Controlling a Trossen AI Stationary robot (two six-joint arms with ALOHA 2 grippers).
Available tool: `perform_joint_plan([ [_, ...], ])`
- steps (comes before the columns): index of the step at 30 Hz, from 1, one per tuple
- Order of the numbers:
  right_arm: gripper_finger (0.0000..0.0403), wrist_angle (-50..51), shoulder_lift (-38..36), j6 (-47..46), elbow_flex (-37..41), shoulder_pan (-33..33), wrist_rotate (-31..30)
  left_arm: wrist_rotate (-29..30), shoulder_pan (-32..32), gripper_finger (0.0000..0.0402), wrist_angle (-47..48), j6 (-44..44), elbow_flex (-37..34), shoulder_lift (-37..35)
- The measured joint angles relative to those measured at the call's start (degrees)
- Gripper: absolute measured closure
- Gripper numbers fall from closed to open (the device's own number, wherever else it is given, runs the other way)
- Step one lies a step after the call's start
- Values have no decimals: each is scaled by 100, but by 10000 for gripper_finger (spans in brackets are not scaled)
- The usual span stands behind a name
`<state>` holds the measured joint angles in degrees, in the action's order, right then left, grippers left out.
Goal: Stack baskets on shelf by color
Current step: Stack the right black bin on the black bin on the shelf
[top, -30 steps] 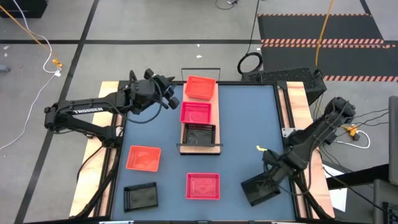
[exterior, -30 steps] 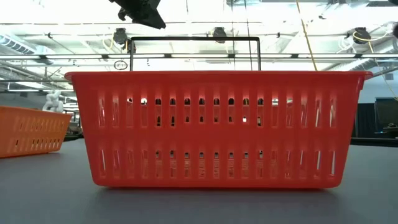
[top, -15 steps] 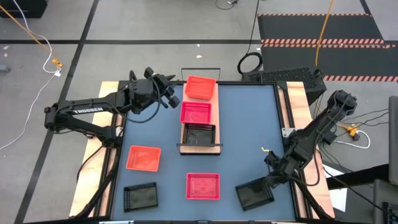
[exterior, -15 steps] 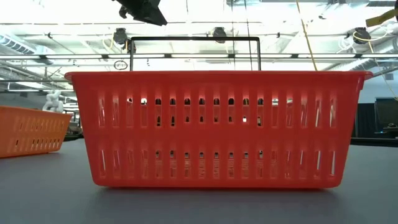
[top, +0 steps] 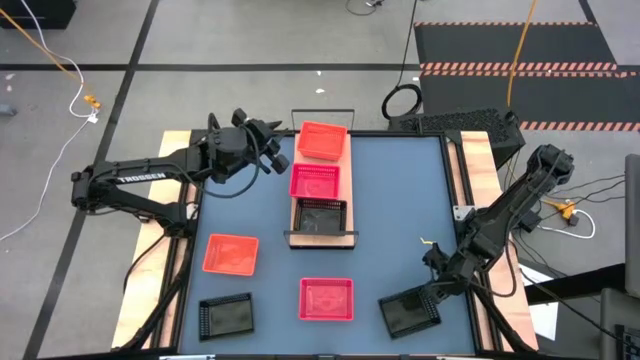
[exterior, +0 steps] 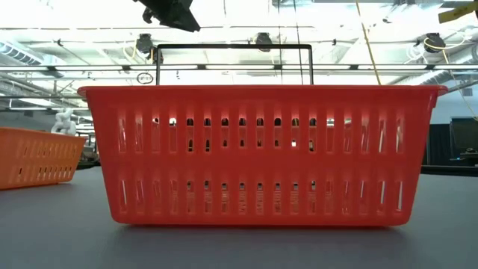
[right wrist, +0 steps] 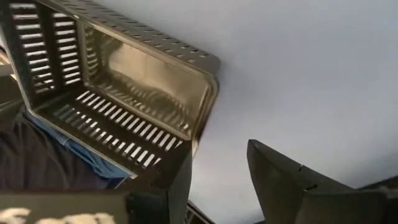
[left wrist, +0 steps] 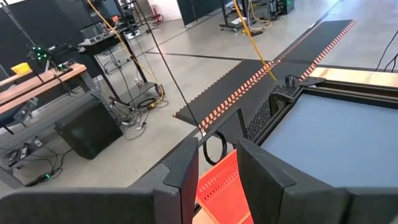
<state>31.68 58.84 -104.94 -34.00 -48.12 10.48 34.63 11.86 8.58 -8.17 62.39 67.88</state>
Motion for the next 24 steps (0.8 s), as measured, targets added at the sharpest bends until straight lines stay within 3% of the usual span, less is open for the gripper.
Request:
perform_joint_plan([
  [10,255,-458,618,105,0,0,-26,-2,0,289,20,-10,0,0],
  [16,255,-494,958,398,0,0,-774,-1,0,289,18,-9,0,0],
  [24,262,-731,1188,1090,1,0,-744,-2,0,289,18,1,0,0],
])
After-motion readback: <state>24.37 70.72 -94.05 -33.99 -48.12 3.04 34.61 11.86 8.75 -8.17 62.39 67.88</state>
